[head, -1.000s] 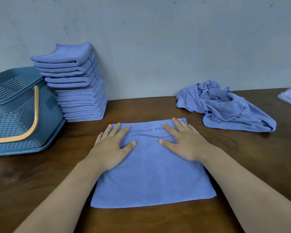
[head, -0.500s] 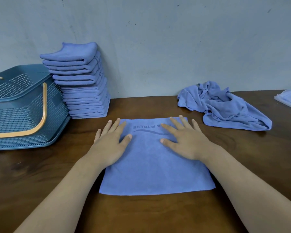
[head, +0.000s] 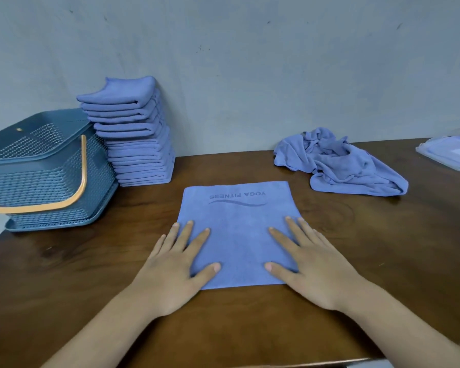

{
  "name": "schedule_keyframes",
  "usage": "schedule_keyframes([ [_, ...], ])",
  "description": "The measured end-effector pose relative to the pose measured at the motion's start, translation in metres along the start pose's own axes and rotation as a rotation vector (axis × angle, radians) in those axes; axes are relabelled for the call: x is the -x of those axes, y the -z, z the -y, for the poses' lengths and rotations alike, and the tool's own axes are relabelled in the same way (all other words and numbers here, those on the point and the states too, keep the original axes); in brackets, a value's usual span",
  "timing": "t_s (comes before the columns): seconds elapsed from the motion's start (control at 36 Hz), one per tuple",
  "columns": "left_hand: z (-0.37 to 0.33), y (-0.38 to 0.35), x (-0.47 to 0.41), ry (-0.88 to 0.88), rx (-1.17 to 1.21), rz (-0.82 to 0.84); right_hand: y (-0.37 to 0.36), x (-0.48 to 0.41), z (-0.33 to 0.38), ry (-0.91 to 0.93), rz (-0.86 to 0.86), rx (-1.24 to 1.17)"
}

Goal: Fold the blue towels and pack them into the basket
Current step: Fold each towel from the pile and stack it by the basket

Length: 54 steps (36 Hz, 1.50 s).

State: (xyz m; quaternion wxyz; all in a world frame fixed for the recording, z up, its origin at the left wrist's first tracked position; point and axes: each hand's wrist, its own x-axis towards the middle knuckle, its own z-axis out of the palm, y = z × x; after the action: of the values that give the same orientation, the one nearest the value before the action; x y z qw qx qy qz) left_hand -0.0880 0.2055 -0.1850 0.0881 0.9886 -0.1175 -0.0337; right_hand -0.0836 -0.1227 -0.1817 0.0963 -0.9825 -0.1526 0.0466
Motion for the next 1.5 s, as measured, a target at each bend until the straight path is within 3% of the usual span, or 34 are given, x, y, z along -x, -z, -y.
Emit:
schedule_keyframes([
  [0.17, 0.002, -0.002, 0.006, 0.049, 0.018, -0.026, -0.003, 0.015, -0.008, -0.053, -0.084, 0.0],
  [0.25, -0.003, 0.001, 0.011, 0.01, -0.023, -0.087, -0.004, 0.018, -0.006, 0.004, -0.178, 0.044],
  [0.36, -0.027, 0.006, 0.019, -0.293, 0.004, -0.309, -0.002, 0.021, -0.002, 0.299, -0.399, 0.04],
  [0.47, -0.06, -0.002, 0.023, -0.49, 0.054, -0.292, -0.007, 0.021, 0.003, 0.528, -0.439, 0.032],
  [0.78, -0.079, -0.004, 0.018, -0.463, -0.013, -0.341, -0.007, 0.026, 0.007, 0.463, -0.387, -0.107],
  [0.94, -0.078, -0.003, 0.015, -0.383, 0.137, -0.258, -0.006, 0.021, 0.012, 0.432, -0.398, -0.089],
  [1.22, -0.092, -0.013, 0.008, -0.334, 0.044, -0.375, -0.005, 0.021, 0.013, 0.402, -0.438, -0.07],
  [1.5, -0.021, -0.001, 0.037, -0.218, 0.185, -0.349, -0.004, 0.041, -0.03, 0.138, -0.384, -0.215],
])
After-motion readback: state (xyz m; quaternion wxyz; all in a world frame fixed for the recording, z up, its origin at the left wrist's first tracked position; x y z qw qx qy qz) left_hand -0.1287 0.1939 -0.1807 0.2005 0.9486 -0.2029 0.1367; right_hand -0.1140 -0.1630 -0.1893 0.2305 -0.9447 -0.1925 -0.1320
